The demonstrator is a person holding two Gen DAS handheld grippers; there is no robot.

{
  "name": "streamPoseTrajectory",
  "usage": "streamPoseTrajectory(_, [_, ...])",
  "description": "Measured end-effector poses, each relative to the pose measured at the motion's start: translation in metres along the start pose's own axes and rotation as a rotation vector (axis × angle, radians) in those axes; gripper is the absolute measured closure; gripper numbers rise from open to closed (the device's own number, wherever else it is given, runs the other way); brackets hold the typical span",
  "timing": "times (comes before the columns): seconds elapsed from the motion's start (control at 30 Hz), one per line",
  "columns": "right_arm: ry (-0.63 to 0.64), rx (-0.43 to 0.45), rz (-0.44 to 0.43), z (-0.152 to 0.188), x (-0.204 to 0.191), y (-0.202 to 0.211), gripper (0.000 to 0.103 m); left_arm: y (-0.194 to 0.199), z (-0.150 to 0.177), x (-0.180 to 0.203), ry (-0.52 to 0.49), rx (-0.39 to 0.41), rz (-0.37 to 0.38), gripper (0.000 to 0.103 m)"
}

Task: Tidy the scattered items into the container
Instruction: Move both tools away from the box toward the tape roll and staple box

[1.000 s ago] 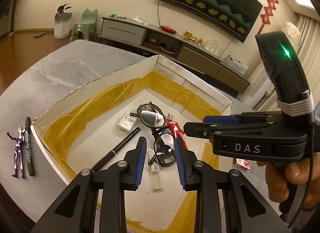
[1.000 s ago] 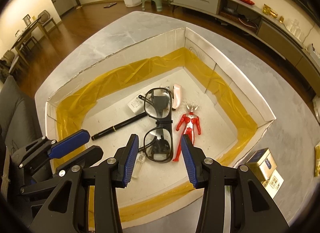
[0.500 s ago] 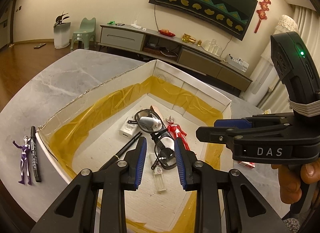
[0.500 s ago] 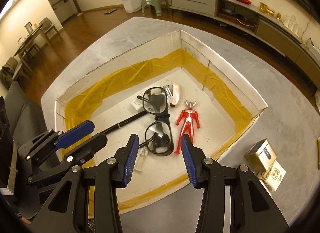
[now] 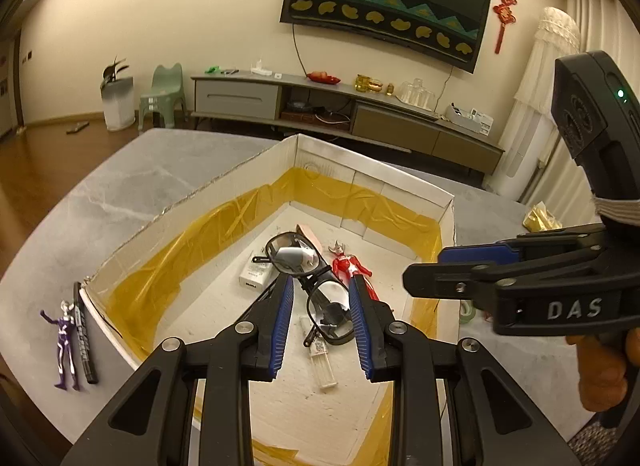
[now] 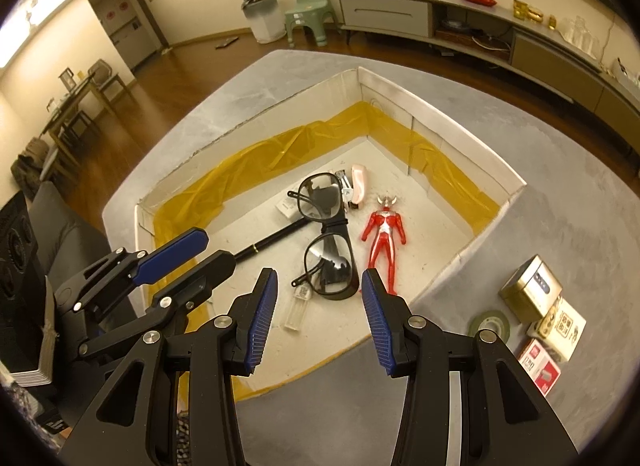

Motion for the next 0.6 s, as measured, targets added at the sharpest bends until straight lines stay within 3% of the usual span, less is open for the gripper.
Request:
streamPoseTrajectory(0.3, [-0.053,0.091,-0.049,0.021,0.015,0.034,0.056,0.012,0.009,0.024,-0.109,0.046,-0.05,0.073])
streamPoseTrajectory(0.6, [-0.071,0.141,-0.073,0.041,0.025,0.056,0.056,0.023,0.019,0.032,-0.069,0.005,-0.02,0.073])
Point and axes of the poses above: each gripper's, at about its wrist camera, not at the fingertips, and y roughly against the way its jaws point, x to its right, z to its underside, the point moved 1 cm from there along -y, roughly the way its jaws point, and after that the axes turned 6 degrees about y, right-handed, at the moved point
